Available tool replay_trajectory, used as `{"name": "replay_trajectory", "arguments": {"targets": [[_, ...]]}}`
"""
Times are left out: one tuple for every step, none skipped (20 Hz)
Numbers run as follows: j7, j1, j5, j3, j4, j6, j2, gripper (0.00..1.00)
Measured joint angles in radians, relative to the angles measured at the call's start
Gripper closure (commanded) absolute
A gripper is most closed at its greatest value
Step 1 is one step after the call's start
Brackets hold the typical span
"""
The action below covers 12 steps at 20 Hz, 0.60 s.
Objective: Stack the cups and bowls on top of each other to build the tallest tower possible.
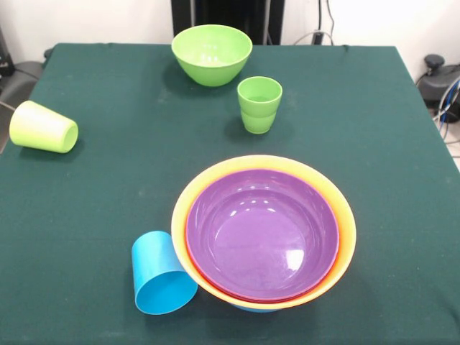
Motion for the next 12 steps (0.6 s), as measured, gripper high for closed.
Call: {"name": "replay_trajectory", "arguments": {"targets": [[0.000,-0.001,-0.022,-0.004,-0.010,-0.012,0.036,0.00],[0.000,-0.001,-0.061,-0.012,-0.029,-0.026,0.099,0.00],[0.000,-0.001,-0.077,-0.016,-0.038,-0.029,0.125,0.00],[0.000,-0.001,-0.085,-0.018,-0.042,-0.030,0.137,0.00],[0.000,0.000,-0.112,-0.026,-0.056,-0.031,0.177,0.00],[0.000,0.001,-0.130,-0.032,-0.065,-0.031,0.203,0.00],[0.000,0.005,-0.151,-0.041,-0.076,-0.031,0.230,0.00],[0.000,0.007,-0.161,-0.045,-0.082,-0.031,0.242,0.00],[0.000,0.009,-0.173,-0.050,-0.088,-0.031,0.258,0.00],[0.000,0.012,-0.196,-0.057,-0.100,-0.031,0.288,0.00],[0.000,0.012,-0.203,-0.057,-0.104,-0.031,0.300,0.00],[0.000,0.011,-0.206,-0.057,-0.107,-0.031,0.309,0.00]]}}
